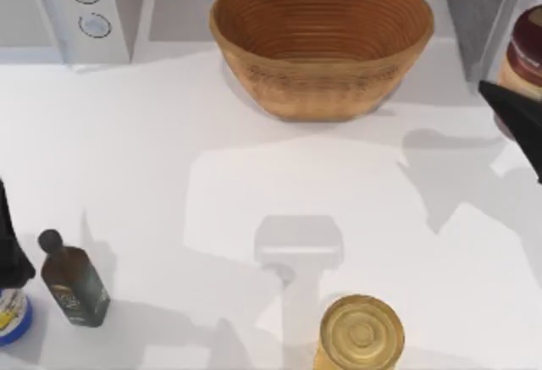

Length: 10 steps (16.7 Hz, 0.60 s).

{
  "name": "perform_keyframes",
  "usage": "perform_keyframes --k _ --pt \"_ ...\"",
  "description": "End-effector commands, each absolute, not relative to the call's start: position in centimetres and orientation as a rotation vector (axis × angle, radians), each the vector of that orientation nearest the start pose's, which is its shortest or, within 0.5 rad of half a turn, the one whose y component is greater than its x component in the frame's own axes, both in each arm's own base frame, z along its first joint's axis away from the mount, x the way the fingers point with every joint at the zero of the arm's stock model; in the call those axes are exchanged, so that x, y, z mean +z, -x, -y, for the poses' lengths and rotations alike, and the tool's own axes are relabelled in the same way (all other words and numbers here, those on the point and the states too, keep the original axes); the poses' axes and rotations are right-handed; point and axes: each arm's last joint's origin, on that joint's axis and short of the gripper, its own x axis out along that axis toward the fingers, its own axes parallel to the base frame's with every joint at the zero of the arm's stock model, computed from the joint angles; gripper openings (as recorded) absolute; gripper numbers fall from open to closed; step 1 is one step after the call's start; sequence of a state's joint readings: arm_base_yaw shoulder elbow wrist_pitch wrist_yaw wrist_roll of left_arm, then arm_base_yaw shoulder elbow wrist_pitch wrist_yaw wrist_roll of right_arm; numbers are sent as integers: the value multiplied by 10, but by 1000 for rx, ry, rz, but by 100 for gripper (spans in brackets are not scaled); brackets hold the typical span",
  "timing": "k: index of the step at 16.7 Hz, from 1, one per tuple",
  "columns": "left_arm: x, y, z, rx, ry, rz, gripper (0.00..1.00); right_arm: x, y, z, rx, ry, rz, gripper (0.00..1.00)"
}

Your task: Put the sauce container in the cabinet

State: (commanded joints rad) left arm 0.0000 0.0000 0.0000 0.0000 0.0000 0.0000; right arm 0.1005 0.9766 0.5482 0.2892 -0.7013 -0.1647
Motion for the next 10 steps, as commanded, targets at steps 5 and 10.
perform_keyframes --k 5,10 --pt "160 -106 1 0 0 0 100 230 -132 -16 395 69 9 0" --pt "160 -106 1 0 0 0 100 177 -108 -2 84 12 11 0"
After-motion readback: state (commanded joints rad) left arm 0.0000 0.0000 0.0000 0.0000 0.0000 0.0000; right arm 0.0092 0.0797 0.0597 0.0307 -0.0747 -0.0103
